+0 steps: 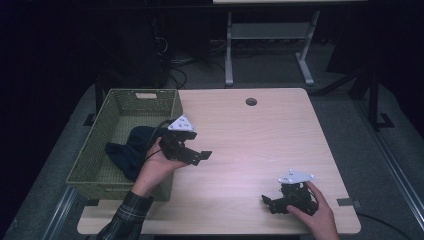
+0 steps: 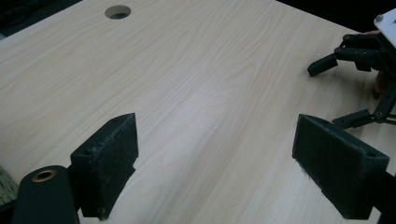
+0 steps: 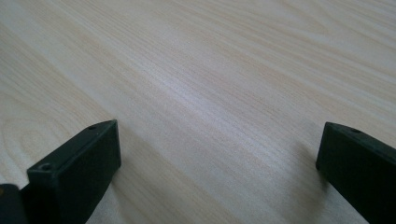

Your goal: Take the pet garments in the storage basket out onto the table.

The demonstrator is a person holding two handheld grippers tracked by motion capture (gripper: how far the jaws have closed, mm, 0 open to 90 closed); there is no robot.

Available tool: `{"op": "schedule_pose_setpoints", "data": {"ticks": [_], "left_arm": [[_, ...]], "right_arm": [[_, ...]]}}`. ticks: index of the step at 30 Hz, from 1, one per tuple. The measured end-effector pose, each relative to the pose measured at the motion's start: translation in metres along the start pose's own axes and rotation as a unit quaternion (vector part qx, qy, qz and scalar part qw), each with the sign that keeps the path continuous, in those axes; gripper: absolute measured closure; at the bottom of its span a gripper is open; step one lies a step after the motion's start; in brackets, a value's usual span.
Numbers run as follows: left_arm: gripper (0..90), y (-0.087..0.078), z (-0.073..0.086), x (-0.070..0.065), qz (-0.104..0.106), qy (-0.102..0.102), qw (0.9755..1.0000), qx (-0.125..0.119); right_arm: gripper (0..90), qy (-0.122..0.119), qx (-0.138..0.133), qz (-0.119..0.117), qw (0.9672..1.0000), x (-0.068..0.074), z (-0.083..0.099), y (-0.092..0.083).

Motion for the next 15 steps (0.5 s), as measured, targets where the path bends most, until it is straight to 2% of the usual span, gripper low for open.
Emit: {"op": "schedule_pose_setpoints", "data": {"ticks": [3,8,13,15], "left_arm": [[13.9,-0.003,0.001,0.003,-0.003,0.003,1.0000,0.006],[13.9,-0.013,0.003,0.008,-0.004,-0.009,0.9999,0.007],[14.0,-0.019,0.005,0.013,-0.008,-0.012,0.9998,0.012],[14.1,-0.023,0.006,0.017,-0.015,-0.013,0.9998,0.010]], "right_arm": [[0.0,0.000,0.000,0.000,1.0000,0.000,0.000,0.000],[0.0,0.000,0.000,0.000,1.0000,0.000,0.000,0.000],[0.0,0.000,0.000,0.000,1.0000,0.000,0.000,0.000],[0.0,0.000,0.001,0.000,1.0000,0.000,0.000,0.000]]}}
Point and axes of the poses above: each handheld gripper's, and its own axes: y roughly forward along the jaws, z roughly out of its underside, x roughly to its left, the point moved 5 cm from there along y, roughly forward along the jaws, and after that the axes turned 4 degrees about -x, right-handed, at the moved point
